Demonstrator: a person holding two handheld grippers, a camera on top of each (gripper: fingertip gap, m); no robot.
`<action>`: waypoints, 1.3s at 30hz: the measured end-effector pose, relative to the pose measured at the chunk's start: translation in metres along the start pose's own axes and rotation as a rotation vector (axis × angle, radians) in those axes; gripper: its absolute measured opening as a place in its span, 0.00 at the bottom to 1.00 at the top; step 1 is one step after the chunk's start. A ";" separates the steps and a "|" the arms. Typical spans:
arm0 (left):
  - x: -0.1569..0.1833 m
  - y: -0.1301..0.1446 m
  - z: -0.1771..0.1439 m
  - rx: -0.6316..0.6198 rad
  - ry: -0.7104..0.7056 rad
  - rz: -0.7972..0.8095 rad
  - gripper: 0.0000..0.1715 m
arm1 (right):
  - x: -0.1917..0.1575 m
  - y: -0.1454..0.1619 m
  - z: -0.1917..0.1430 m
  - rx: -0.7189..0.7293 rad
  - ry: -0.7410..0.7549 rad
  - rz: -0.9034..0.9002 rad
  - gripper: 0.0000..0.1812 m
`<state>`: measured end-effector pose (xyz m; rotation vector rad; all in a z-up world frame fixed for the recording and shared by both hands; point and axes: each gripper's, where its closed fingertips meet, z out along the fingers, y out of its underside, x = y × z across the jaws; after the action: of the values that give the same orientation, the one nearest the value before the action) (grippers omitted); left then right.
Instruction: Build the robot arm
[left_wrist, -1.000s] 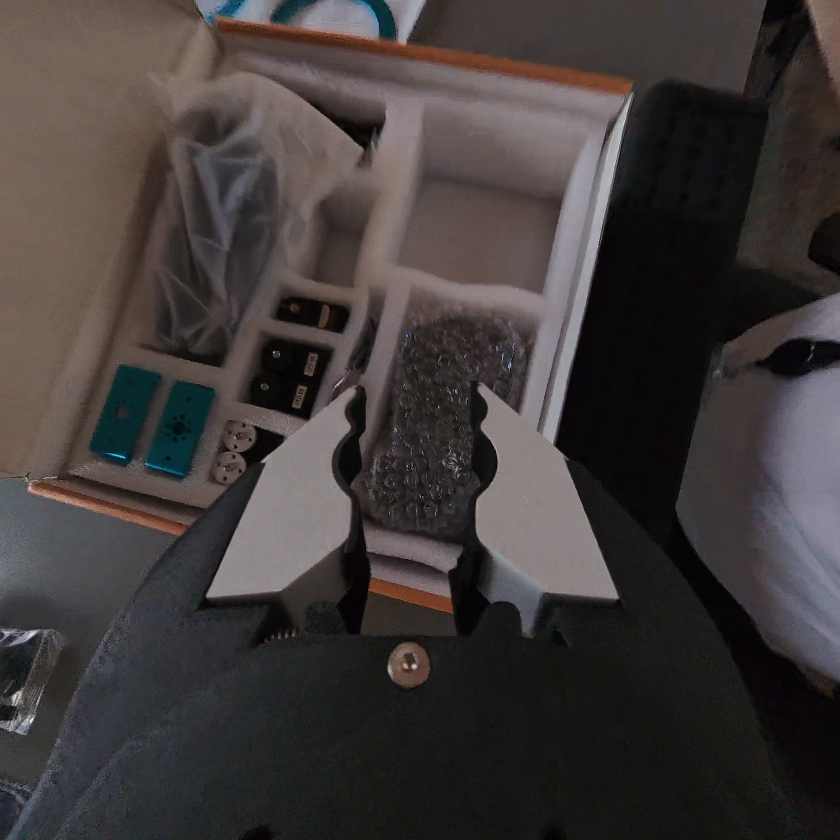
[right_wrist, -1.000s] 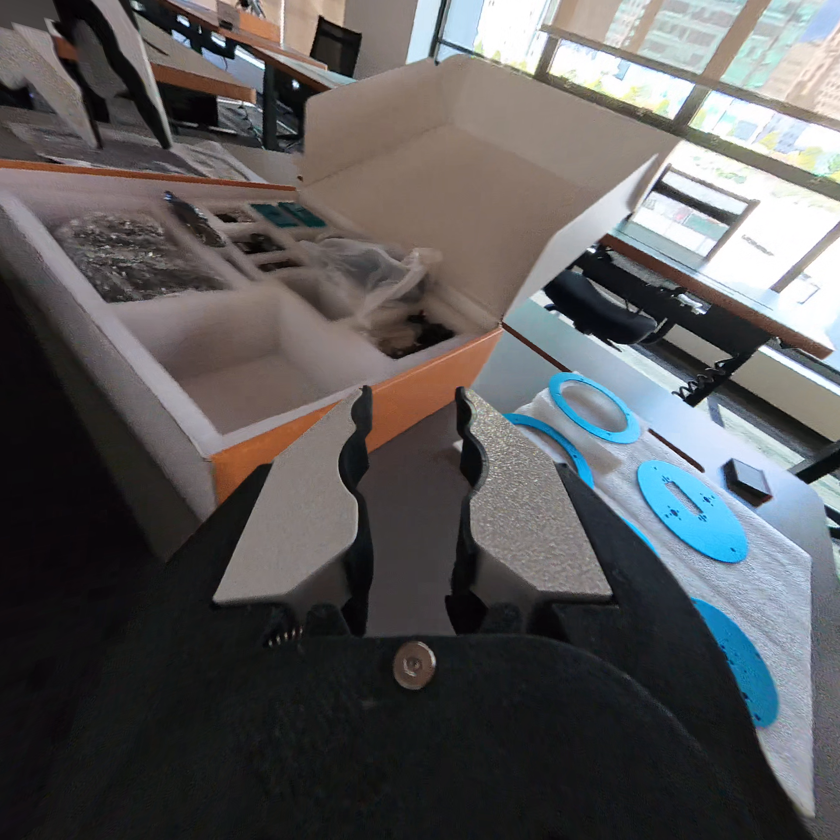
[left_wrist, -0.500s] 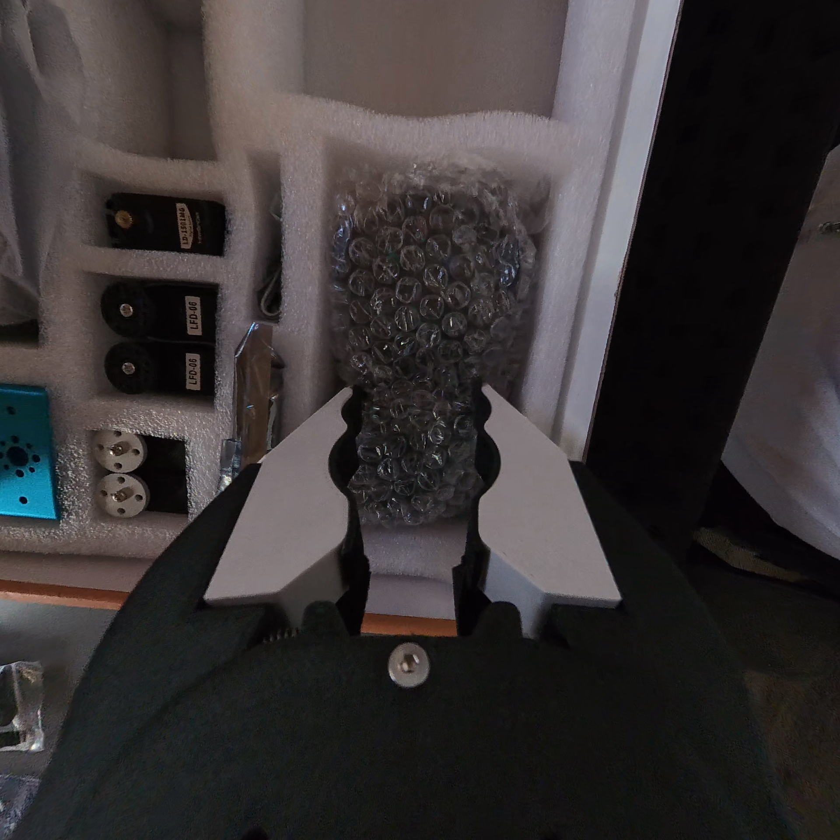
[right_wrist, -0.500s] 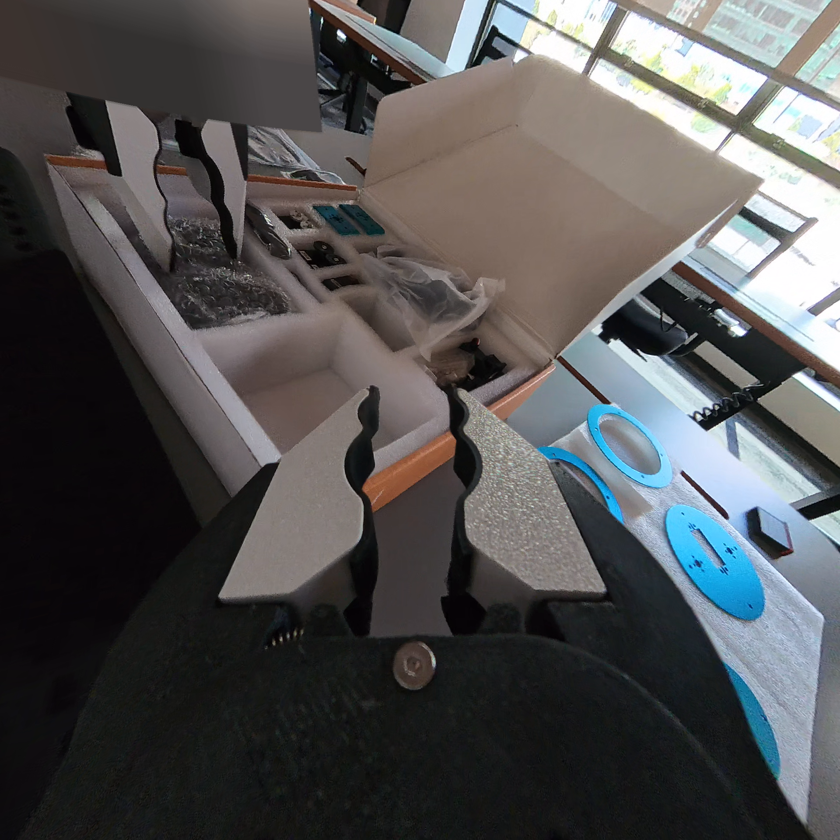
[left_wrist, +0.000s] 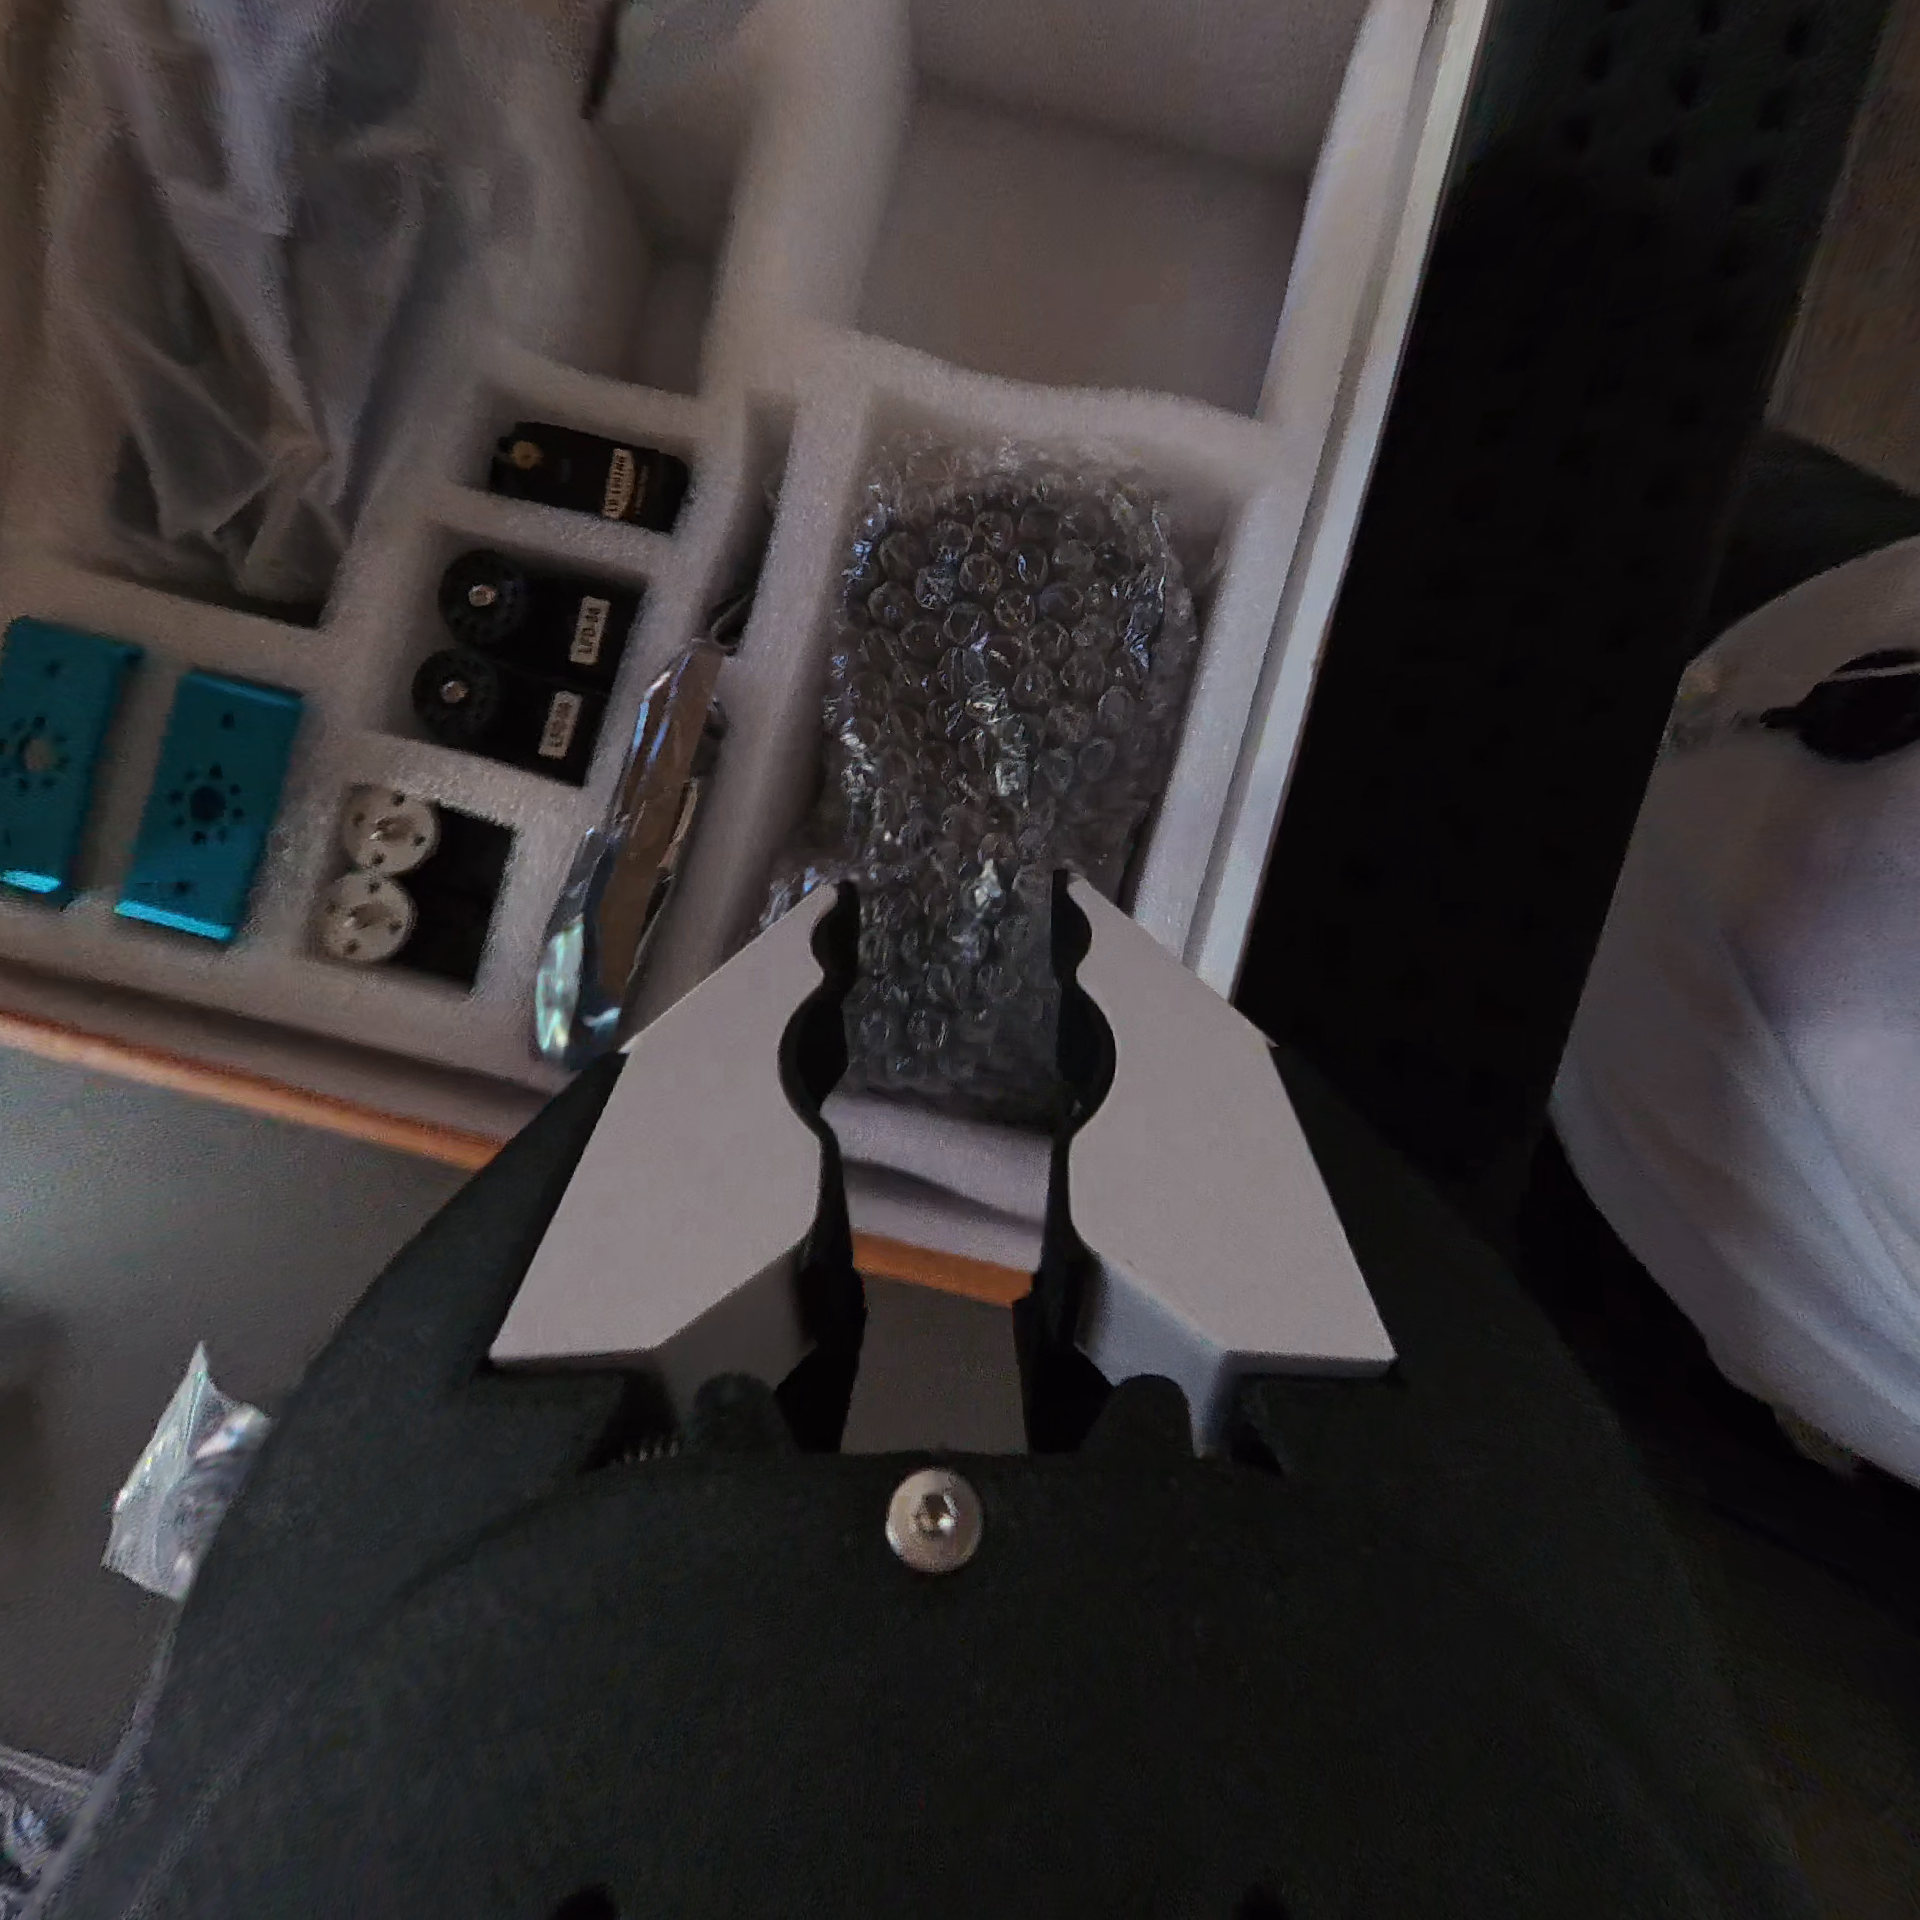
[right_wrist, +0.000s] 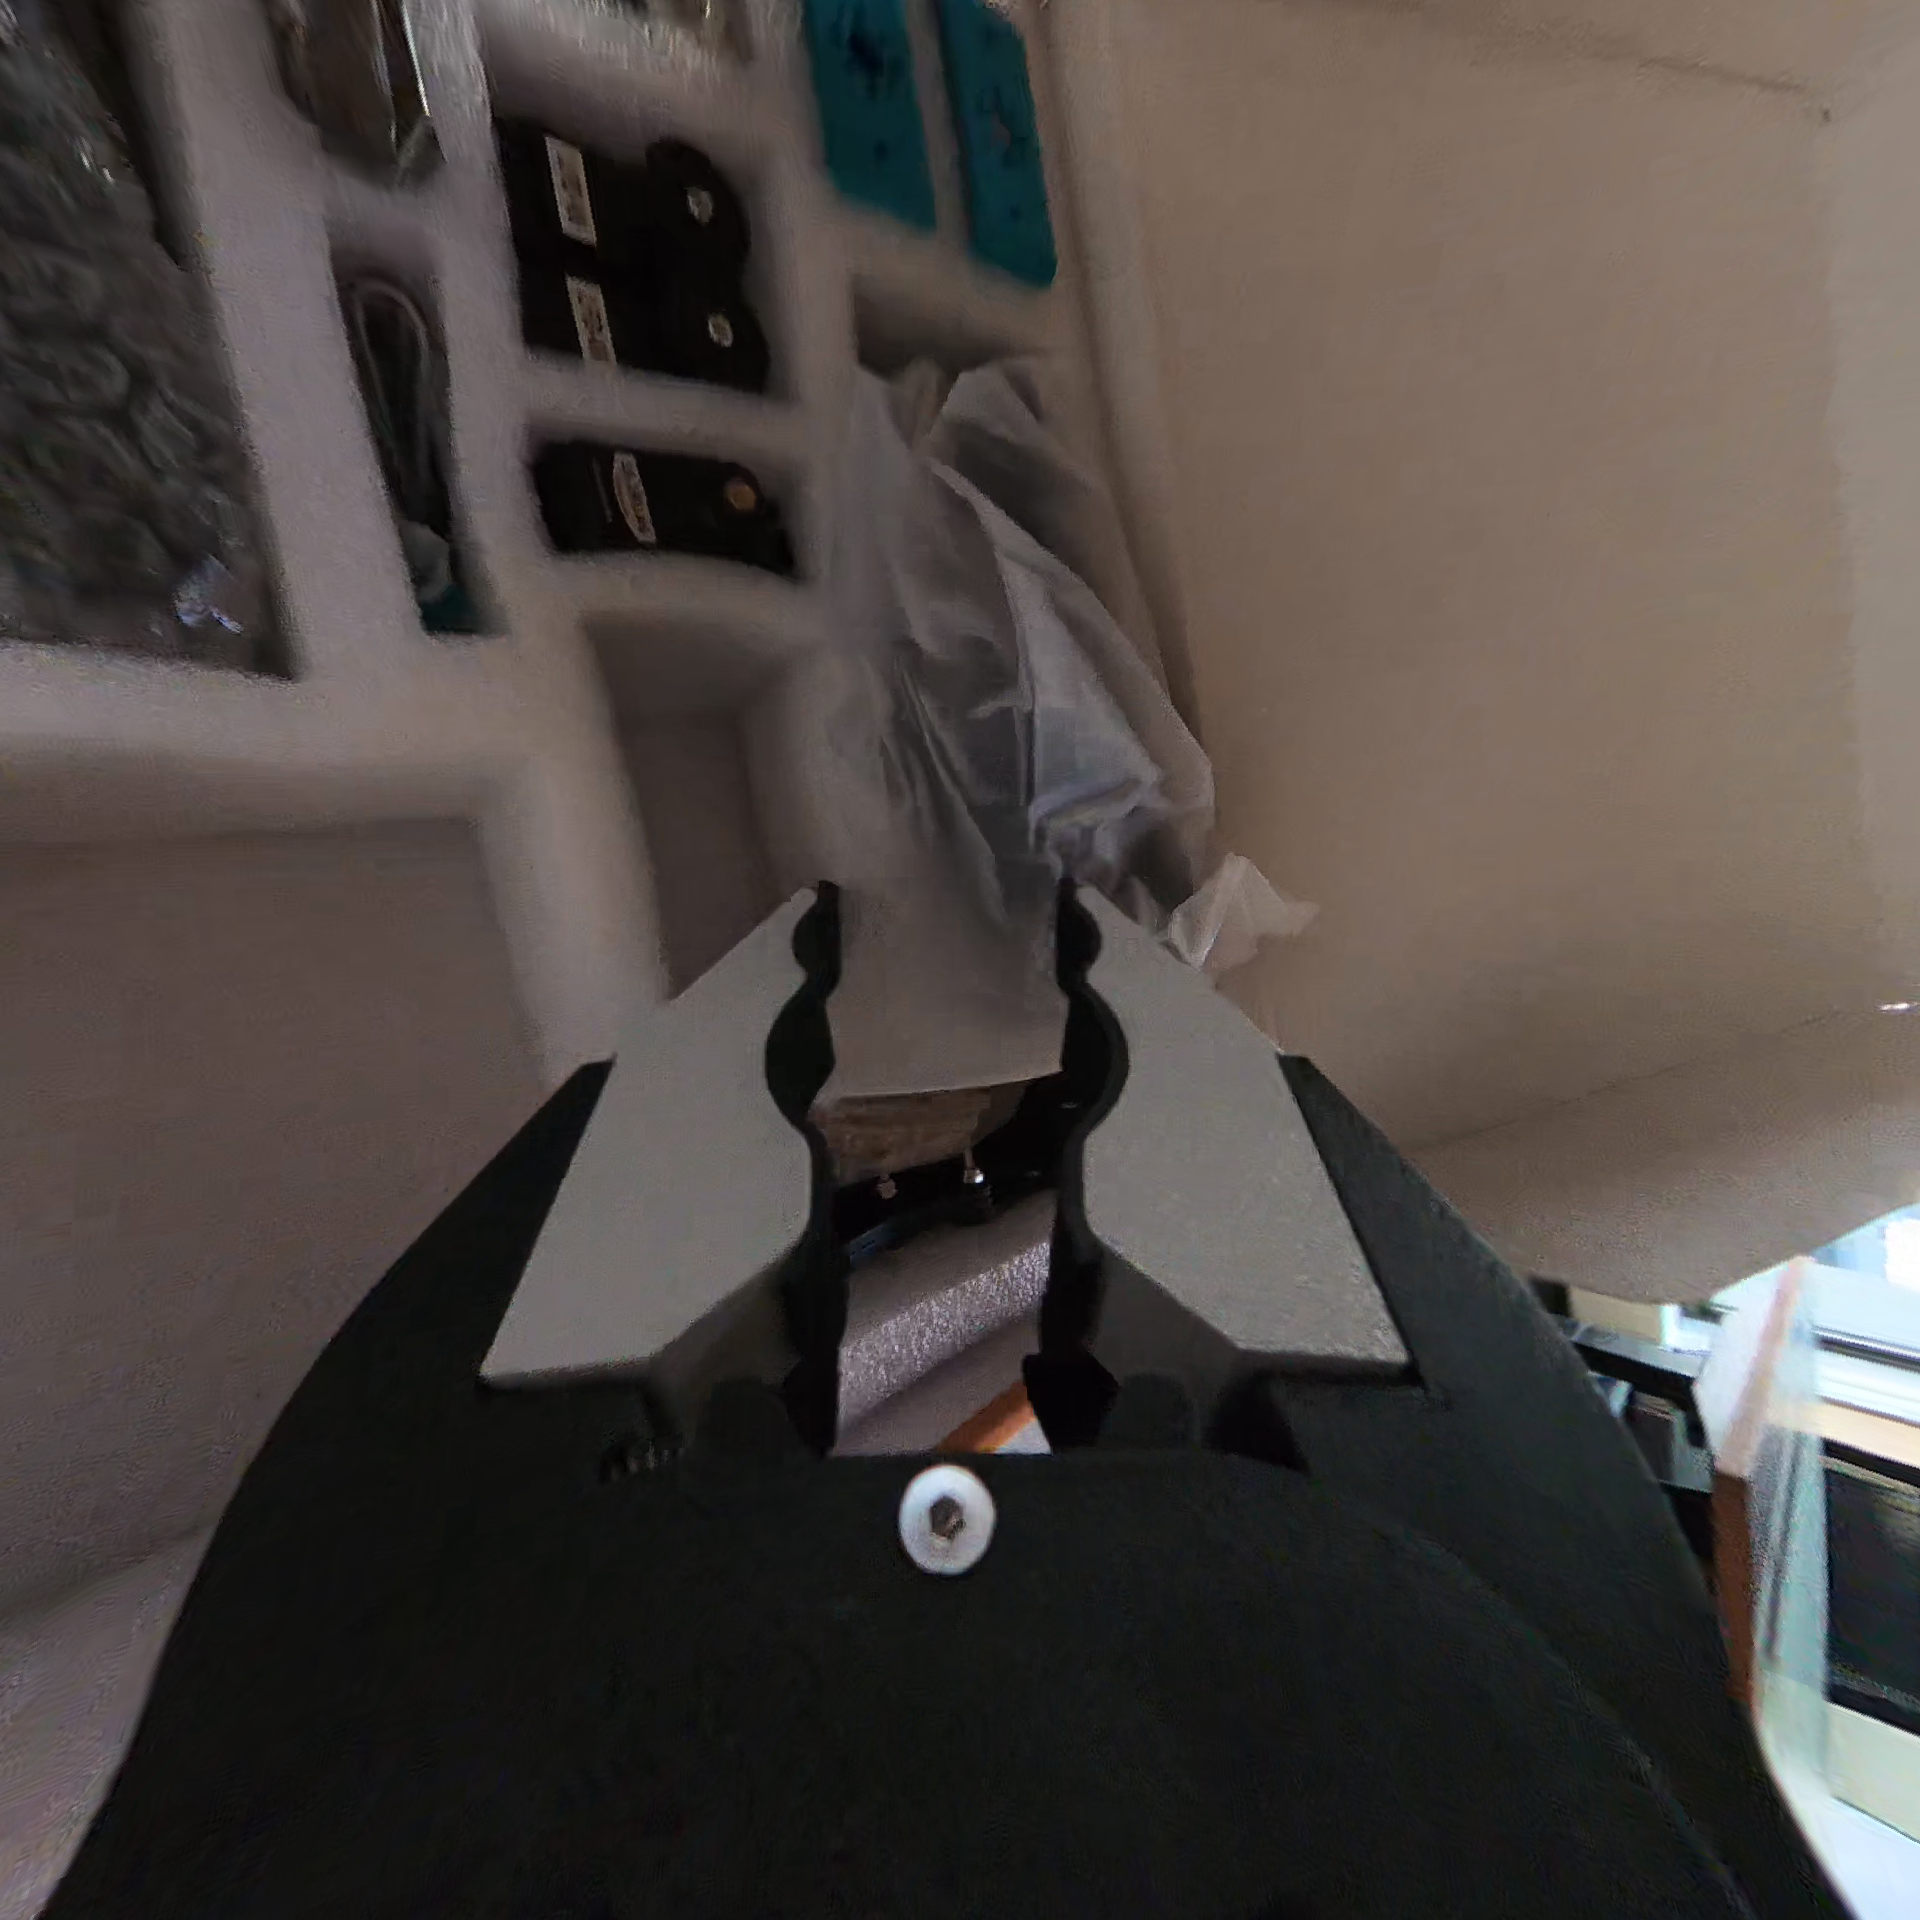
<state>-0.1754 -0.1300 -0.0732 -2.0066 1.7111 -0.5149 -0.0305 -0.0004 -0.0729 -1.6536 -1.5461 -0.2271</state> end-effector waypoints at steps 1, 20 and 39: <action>-0.002 0.000 -0.011 0.041 -0.021 -0.019 0.20 | 0.001 0.000 0.002 -0.007 0.002 -0.021 0.19; -0.035 0.024 -0.065 0.173 -0.138 -0.101 0.16 | 0.067 -0.051 0.010 -0.134 -0.112 -0.098 0.00; -0.016 0.011 -0.074 0.268 -0.164 -0.142 0.16 | 0.016 0.005 -0.009 -0.041 -0.139 0.070 0.00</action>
<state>-0.2280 -0.1232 -0.0176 -1.9261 1.3332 -0.5761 -0.0189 0.0067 -0.0593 -1.7842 -1.5923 -0.1089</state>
